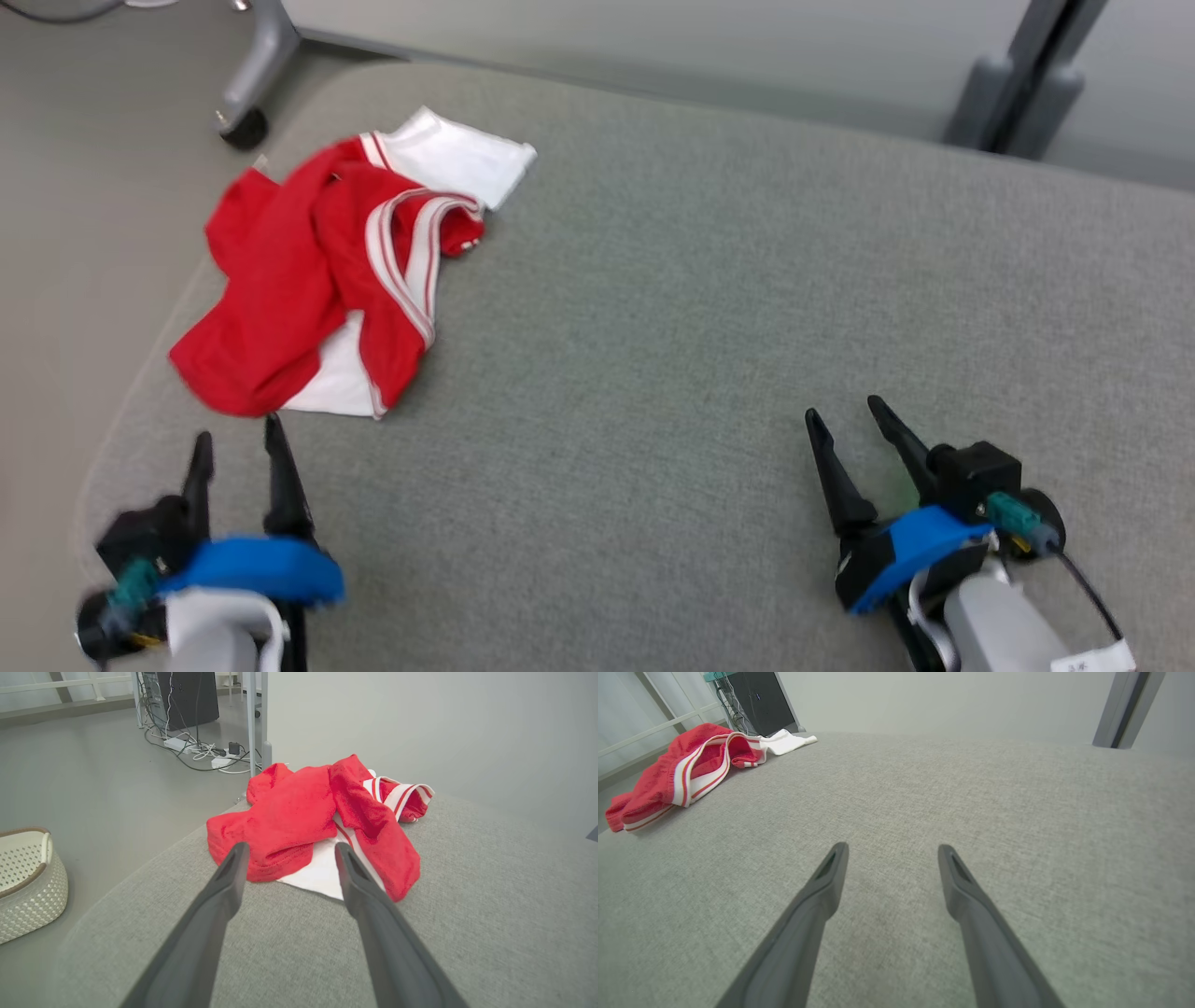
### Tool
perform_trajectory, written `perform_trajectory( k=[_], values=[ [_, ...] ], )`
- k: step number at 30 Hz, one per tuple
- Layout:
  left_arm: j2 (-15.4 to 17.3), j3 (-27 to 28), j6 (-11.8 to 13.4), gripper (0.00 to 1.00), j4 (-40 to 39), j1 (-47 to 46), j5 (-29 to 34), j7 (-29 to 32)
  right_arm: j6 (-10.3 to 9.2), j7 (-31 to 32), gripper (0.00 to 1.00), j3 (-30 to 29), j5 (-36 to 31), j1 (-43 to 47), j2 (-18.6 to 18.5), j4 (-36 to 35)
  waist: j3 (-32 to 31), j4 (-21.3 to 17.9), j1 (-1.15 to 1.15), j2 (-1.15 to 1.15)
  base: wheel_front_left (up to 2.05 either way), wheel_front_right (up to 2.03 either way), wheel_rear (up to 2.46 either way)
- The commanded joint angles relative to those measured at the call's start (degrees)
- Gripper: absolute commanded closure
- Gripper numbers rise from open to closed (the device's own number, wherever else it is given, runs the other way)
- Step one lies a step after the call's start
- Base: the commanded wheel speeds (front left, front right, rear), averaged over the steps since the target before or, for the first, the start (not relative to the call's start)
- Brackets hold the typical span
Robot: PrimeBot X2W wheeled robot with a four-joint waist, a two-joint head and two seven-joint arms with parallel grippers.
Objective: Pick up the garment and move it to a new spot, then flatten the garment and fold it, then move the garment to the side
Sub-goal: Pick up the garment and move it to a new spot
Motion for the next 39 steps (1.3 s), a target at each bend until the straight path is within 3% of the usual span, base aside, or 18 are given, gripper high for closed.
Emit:
perform_trajectory(
  k=[1, 10, 17, 23, 24, 25, 26, 32, 39],
  values=[
    [1.05, 1.26, -1.03, 0.0, 1.05, -2.84, 0.48, -0.01, 0.0, -0.16, 0.0, 0.48, -0.35, -1.27, -0.92, -0.63, 1.67, -0.21, -0.01, 0.0, 0.0, 0.0, 0.0],
    [7.81, 3.01, -5.72, 0.0, 11.73, -20.64, 1.9, -0.02, -0.02, -0.02, 0.0, 1.64, 0.76, -5.55, -5.24, -3.85, 10.13, -3.7, -0.01, 0.0, 0.0, 0.0, 0.0],
    [11.04, 2.88, -6.6, 0.0, 25.85, -29.86, -0.56, 0.94, -0.05, 0.14, 0.0, 2.74, 1.76, -7.54, -6.63, -5.04, 14.53, -6.76, -0.01, 0.0, 0.0, 0.0, 0.0],
    [12.12, 1.26, -6.96, 0.0, 35.74, -33.16, -2.93, 7.5, -0.11, 0.25, 0.0, 2.1, 2.12, -8.28, -7.18, -5.66, 16.41, -8.88, -0.01, 0.0, 0.0, 0.0, 0.0],
    [11.94, 0.98, -6.85, 0.09, 36.59, -33.14, -3.44, 7.58, -0.11, 0.26, 0.0, 1.87, 2.18, -8.28, -7.17, -5.7, 16.38, -9.06, -0.01, 0.0, 0.0, 0.0, 0.0],
    [12.15, 0.43, -6.87, 0.94, 37.06, -33.24, -3.44, 7.35, -0.11, 0.26, 0.0, 1.72, 2.17, -8.23, -7.14, -5.75, 16.26, -9.23, -0.01, 0.0, 0.0, 0.0, 0.0],
    [12.7, 0.57, -6.88, 1.0, 37.56, -33.4, -3.77, 6.52, -0.11, 0.25, 0.0, 1.43, 2.22, -8.11, -7.17, -5.71, 16.06, -9.32, -0.01, 0.0, 0.0, 0.0, 0.0],
    [15.35, -1.62, -6.88, 1.0, 34.67, -36.58, -1.23, 0.66, -0.06, 0.13, 0.0, 0.42, 2.19, -6.63, -5.86, -4.97, 12.69, -9.33, -0.01, 0.0, 0.0, 0.0, 0.0],
    [15.87, -5.42, -6.89, 1.0, 17.91, -39.54, 1.89, -0.09, -0.01, -0.05, 0.0, -1.1, 2.29, -5.34, -2.83, -4.22, 6.64, -10.91, -0.01, 0.0, 0.0, 0.0, 0.0]
  ],
)
